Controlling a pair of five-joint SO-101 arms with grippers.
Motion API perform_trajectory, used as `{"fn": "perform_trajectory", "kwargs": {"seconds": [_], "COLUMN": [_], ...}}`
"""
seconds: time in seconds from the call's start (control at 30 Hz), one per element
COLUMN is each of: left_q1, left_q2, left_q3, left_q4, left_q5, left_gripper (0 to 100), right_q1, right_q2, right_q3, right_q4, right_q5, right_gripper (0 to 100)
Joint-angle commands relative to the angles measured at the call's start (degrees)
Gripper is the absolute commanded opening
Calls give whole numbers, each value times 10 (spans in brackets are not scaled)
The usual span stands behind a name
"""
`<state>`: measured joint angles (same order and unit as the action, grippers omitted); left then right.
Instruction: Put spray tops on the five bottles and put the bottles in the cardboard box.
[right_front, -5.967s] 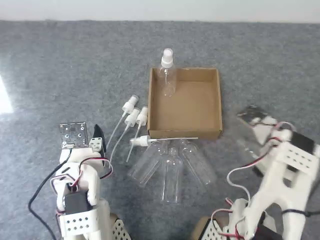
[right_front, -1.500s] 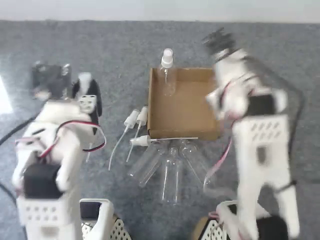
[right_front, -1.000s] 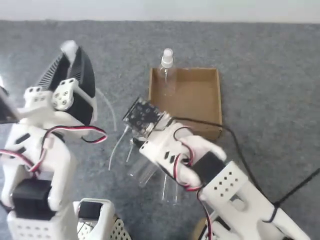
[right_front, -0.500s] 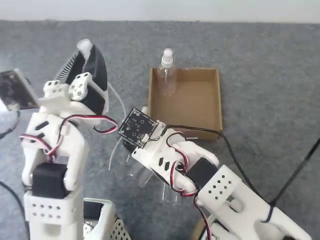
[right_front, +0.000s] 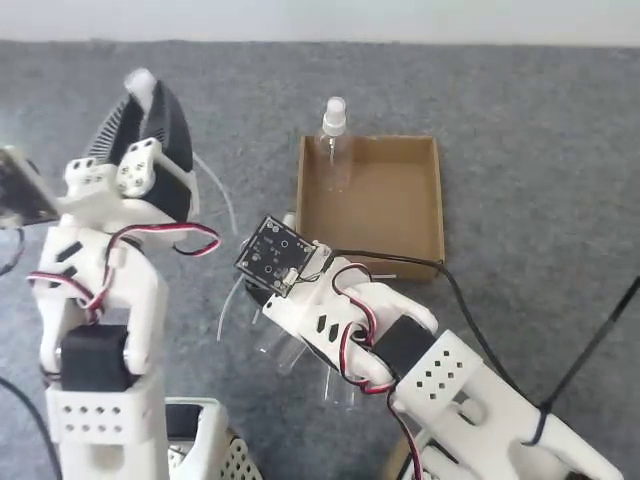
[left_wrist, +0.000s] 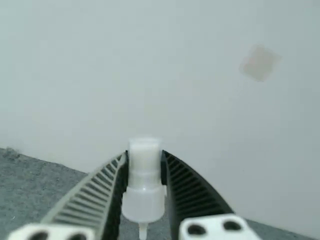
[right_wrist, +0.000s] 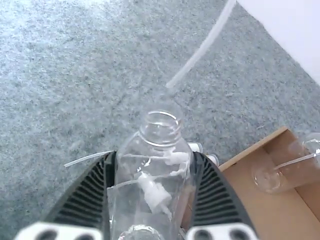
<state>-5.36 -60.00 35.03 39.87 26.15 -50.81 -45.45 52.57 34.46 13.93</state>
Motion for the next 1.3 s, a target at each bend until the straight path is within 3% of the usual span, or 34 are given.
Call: {"fn": "perform_trajectory", "kwargs": {"seconds": [0.0, 0.33, 0.63, 0.8, 0.97, 1.07, 1.27], "left_q1": [-4, 60, 60, 82, 120, 135, 154], "left_q2": [-12, -12, -13, -12, -11, -10, -9], "left_q3": [-28, -14, 87, 93, 93, 93, 109], "left_q4": [13, 61, 74, 113, 149, 150, 159], "left_q5": [-5, -3, -8, -30, -30, -53, -120], "left_gripper": [10, 10, 10, 10, 10, 10, 10], "right_q1": [-3, -1, 0, 36, 44, 44, 52], "right_q2": [-25, -24, -26, -45, -52, -52, -52], "right_q3": [-5, -5, -2, 31, 84, 106, 127], "right_q4": [-13, -13, 43, -65, -176, -235, -267], "right_q5": [-6, -6, -2, -7, -98, -102, -102], "right_gripper": [6, 6, 6, 6, 6, 6, 6]}}
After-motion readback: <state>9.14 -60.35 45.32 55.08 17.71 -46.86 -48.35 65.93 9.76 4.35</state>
